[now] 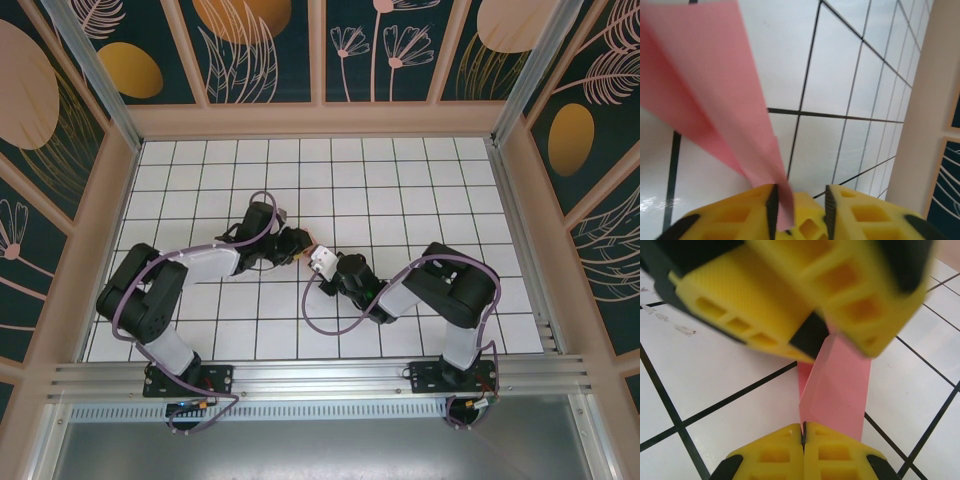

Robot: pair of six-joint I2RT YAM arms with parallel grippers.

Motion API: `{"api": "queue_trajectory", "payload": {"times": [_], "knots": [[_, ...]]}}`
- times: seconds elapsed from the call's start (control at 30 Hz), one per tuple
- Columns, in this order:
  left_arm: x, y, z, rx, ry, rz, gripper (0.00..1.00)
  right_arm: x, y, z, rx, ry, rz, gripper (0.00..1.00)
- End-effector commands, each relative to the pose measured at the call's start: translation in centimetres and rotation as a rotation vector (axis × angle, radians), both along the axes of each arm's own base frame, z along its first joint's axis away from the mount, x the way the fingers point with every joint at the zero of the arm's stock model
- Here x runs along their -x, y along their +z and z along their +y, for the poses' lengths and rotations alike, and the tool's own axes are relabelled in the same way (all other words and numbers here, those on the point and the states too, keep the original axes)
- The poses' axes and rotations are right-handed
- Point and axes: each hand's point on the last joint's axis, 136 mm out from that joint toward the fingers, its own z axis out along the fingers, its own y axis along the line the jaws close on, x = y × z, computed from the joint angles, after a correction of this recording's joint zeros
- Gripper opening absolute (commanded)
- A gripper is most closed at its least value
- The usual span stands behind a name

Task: Fold a paper plane with a square sheet of paper (pick it up from the middle)
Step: Fold the wing for the fifth time at the center of the table.

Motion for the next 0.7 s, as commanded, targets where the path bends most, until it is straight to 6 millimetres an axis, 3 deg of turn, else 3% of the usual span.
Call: {"api": "queue_trajectory", "payload": {"times": [0.0, 0.3, 0.67], "knots": [[-1.5, 1.9, 1.7, -0.02, 0.036, -0.051, 0.39, 0.4, 0.5, 0.7, -0.051, 0.024, 0.047, 0.0], [-2.9, 4.1, 7.0, -0.076, 0.154, -0.13, 0.51, 0.9, 0.7, 1.5, -0.184, 0.022, 0.302, 0.0], [-1.5, 3.3, 8.5, -0.092, 0.192, -0.196, 0.54, 0.3, -0.4, 3.9, -0.226, -0.032, 0.623, 0.0]]}}
